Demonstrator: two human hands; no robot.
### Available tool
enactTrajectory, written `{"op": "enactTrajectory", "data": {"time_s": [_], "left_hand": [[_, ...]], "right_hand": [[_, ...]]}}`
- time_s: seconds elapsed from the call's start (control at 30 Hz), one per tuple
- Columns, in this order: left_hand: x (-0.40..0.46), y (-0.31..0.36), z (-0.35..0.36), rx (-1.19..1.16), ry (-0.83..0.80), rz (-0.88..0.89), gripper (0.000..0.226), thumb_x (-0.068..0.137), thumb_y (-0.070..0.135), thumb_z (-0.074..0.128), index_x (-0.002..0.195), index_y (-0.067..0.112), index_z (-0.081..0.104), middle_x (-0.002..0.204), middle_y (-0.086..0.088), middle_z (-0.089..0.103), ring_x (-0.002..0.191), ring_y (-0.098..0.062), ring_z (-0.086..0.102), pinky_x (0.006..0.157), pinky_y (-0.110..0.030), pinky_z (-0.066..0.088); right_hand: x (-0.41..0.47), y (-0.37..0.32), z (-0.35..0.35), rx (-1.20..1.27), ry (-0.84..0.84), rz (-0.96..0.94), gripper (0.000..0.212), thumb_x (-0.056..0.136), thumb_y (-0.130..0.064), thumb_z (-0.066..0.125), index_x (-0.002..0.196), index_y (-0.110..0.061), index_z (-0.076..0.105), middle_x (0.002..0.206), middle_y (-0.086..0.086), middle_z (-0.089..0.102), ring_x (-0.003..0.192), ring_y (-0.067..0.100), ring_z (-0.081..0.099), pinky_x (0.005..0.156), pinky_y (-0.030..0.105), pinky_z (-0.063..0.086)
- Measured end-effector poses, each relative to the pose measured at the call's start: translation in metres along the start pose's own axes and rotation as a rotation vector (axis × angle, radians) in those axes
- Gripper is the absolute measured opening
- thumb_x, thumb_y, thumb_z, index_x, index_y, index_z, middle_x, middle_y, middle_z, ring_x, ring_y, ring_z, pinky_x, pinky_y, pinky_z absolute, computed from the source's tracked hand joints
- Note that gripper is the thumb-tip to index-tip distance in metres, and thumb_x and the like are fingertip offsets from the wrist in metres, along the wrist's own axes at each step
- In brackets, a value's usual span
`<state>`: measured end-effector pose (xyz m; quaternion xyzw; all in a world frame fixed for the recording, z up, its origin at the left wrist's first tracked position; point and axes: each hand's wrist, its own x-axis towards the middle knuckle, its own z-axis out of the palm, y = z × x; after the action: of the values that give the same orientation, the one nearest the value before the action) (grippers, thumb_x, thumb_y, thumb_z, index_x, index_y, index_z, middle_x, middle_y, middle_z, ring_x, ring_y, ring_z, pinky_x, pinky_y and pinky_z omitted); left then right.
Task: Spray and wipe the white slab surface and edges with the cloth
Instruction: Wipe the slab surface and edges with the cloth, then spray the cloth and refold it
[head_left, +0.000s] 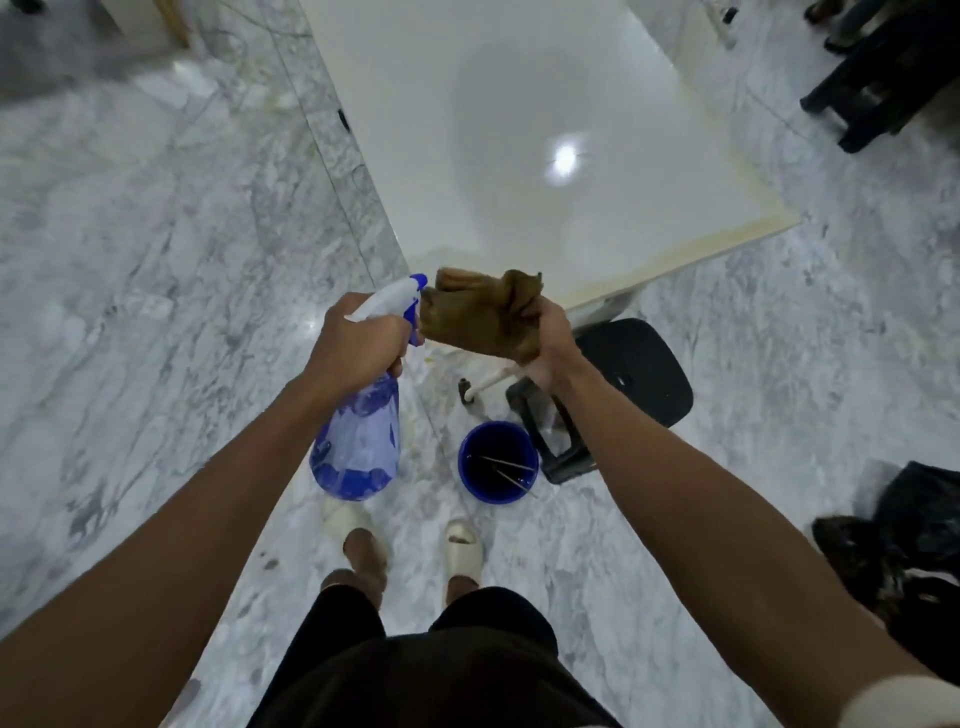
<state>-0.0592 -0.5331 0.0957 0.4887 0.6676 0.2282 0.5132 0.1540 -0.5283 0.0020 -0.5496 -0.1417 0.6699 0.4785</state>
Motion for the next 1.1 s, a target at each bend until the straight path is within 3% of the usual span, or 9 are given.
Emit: {"op": "enactTrajectory", "data": {"time_s": [0.1, 0.2, 0.27, 0.33, 0.47, 0.6, 0.67, 0.83, 1.1], "left_hand": [[0.016, 0.029, 0.006, 0.018, -0.033, 0.046, 0.025, 0.077, 0.017, 0.054, 0.076, -0.002, 0.07, 0.068, -0.012, 0.073, 0.049, -0.022, 0.057, 0.058, -0.033, 0.05], [0.035, 0.06, 0.02, 0.057, -0.086, 0.117, 0.036, 0.082, 0.026, 0.053, 0.084, -0.005, 0.07, 0.081, -0.02, 0.075, 0.046, -0.019, 0.055, 0.059, -0.034, 0.05], [0.048, 0.079, 0.03, 0.116, -0.124, 0.163, 0.034, 0.084, 0.024, 0.053, 0.087, -0.006, 0.069, 0.082, -0.022, 0.074, 0.045, -0.018, 0.056, 0.058, -0.033, 0.052], [0.062, 0.095, 0.043, 0.175, -0.193, 0.211, 0.026, 0.075, 0.015, 0.052, 0.08, -0.006, 0.065, 0.068, -0.022, 0.067, 0.047, -0.021, 0.057, 0.052, -0.029, 0.052], [0.099, 0.122, 0.068, 0.259, -0.348, 0.256, 0.01, 0.064, 0.009, 0.05, 0.057, 0.004, 0.056, 0.038, -0.003, 0.05, 0.046, -0.024, 0.055, 0.043, -0.021, 0.046], [0.142, 0.156, 0.105, 0.342, -0.413, 0.134, 0.017, 0.089, 0.008, 0.056, 0.079, 0.001, 0.067, 0.05, -0.008, 0.057, 0.044, -0.02, 0.054, 0.05, -0.02, 0.047], [0.161, 0.172, 0.124, 0.381, -0.466, 0.099, 0.029, 0.097, 0.017, 0.053, 0.081, 0.001, 0.07, 0.043, -0.005, 0.058, 0.037, -0.016, 0.052, 0.054, -0.023, 0.046], [0.179, 0.191, 0.149, 0.38, -0.627, 0.18, 0.041, 0.089, 0.037, 0.06, 0.088, -0.003, 0.07, 0.072, -0.01, 0.072, 0.036, -0.015, 0.052, 0.053, -0.024, 0.047], [0.182, 0.213, 0.197, 0.443, -0.677, 0.17, 0.042, 0.097, 0.042, 0.056, 0.085, 0.003, 0.064, 0.068, -0.009, 0.067, 0.037, -0.011, 0.051, 0.041, -0.017, 0.044]], "right_hand": [[-0.006, -0.021, -0.022, 0.355, -0.061, 0.092, 0.034, 0.091, -0.021, 0.045, 0.104, -0.009, 0.074, 0.112, 0.016, 0.073, 0.097, 0.032, 0.07, 0.088, 0.043, 0.057], [-0.01, -0.04, -0.034, 0.31, -0.008, 0.07, 0.042, 0.088, -0.032, 0.069, 0.125, -0.012, 0.064, 0.124, 0.014, 0.069, 0.11, 0.031, 0.067, 0.088, 0.043, 0.059], [-0.007, -0.05, -0.039, 0.212, 0.002, 0.051, 0.033, 0.093, -0.032, 0.067, 0.122, -0.015, 0.064, 0.12, 0.008, 0.07, 0.107, 0.024, 0.068, 0.081, 0.035, 0.06], [-0.001, -0.061, -0.044, 0.197, 0.039, 0.036, 0.032, 0.095, -0.033, 0.065, 0.123, -0.018, 0.063, 0.117, 0.005, 0.071, 0.107, 0.022, 0.067, 0.083, 0.033, 0.06], [0.024, -0.086, -0.055, 0.315, 0.12, -0.042, 0.048, 0.096, -0.037, 0.063, 0.137, -0.016, 0.056, 0.13, 0.007, 0.068, 0.115, 0.025, 0.066, 0.088, 0.036, 0.059], [0.052, -0.115, -0.059, 0.439, 0.232, -0.106, 0.05, 0.098, -0.038, 0.06, 0.14, -0.012, 0.054, 0.129, 0.009, 0.068, 0.114, 0.024, 0.068, 0.086, 0.035, 0.059], [0.06, -0.128, -0.062, 0.524, 0.272, -0.152, 0.049, 0.1, -0.037, 0.056, 0.141, -0.01, 0.053, 0.135, 0.011, 0.064, 0.119, 0.026, 0.065, 0.091, 0.036, 0.058], [0.059, -0.143, -0.074, 0.666, 0.29, -0.26, 0.048, 0.103, -0.038, 0.051, 0.142, -0.01, 0.053, 0.14, 0.011, 0.06, 0.126, 0.028, 0.059, 0.098, 0.037, 0.054], [0.051, -0.158, -0.106, 0.783, 0.35, -0.335, 0.05, 0.1, -0.038, 0.055, 0.142, -0.01, 0.053, 0.138, 0.011, 0.062, 0.116, 0.027, 0.065, 0.094, 0.037, 0.056]]}}
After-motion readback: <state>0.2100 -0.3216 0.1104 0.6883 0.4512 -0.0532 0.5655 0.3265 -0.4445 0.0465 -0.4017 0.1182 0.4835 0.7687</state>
